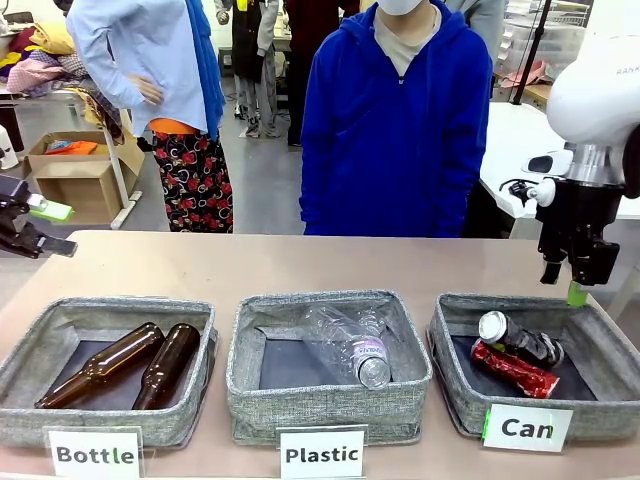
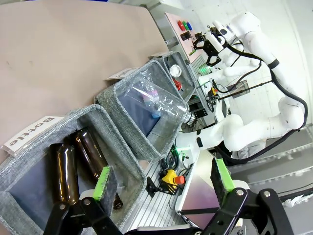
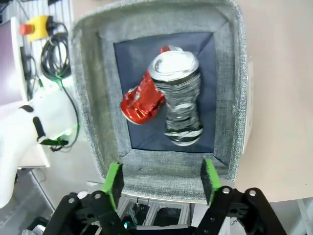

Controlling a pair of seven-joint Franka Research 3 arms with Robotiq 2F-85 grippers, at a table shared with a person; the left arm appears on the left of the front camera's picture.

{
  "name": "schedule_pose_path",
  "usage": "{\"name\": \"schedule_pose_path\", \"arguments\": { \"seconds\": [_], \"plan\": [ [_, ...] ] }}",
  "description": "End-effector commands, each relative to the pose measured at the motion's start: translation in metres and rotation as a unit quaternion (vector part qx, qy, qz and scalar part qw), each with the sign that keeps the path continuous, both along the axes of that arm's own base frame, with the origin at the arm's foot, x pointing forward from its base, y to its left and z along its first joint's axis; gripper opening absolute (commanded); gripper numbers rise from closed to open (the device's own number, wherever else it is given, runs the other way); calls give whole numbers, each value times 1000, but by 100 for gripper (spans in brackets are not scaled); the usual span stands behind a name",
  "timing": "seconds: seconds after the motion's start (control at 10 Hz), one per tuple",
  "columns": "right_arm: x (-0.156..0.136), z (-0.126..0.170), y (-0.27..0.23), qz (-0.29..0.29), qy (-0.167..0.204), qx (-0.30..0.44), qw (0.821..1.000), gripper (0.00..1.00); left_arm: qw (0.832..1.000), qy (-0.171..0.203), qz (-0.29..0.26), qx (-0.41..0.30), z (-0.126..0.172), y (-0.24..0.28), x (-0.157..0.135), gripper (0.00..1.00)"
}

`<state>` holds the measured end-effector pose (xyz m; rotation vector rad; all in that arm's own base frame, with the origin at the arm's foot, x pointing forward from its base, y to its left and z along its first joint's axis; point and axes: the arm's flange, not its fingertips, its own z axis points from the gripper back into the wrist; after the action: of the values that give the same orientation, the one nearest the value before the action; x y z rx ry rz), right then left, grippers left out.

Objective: Sort the can waste into the basket.
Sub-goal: Pick up the can waste from the table and place it in the right Fabric basket.

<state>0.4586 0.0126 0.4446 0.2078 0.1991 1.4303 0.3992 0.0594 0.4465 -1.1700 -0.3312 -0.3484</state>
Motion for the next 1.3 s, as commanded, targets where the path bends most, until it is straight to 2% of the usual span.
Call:
{"name": "schedule_pose_path", "arguments": {
  "seconds": [0.0,0.3,0.4,0.5,0.6,0.7,0.8,0.9,1.0,1.1,1.2],
  "plan": [
    [3,0,-3,15,3,-1,1000,100,1000,0,-5,4,1,-1,-4,100],
    [6,3,-5,-11,24,26,999,100,1000,0,-5,4,1,-1,-4,100],
    [8,6,-6,-38,44,61,996,100,1000,0,-5,4,1,-1,-4,100],
    [10,13,-8,-115,70,136,982,100,1000,0,-5,4,1,-1,-4,100],
    [20,27,-7,-293,75,303,904,100,1000,0,-5,4,1,-1,-4,100],
    [29,36,-11,-401,119,382,824,100,1000,0,-5,4,1,-1,-4,100],
    [35,41,-18,-456,158,445,755,100,1000,0,-5,4,1,-1,-4,100],
    [38,44,-29,-489,172,512,685,100,1000,0,-5,4,1,-1,-4,100],
    [40,44,-39,-535,173,568,601,100,1000,0,-5,4,1,-1,-4,100],
    [42,43,-46,-572,178,581,551,100,1000,0,-5,4,1,-1,-4,100],
    [42,41,-50,-577,182,590,535,100,1000,0,-5,4,1,-1,-4,100]
  ]
}}
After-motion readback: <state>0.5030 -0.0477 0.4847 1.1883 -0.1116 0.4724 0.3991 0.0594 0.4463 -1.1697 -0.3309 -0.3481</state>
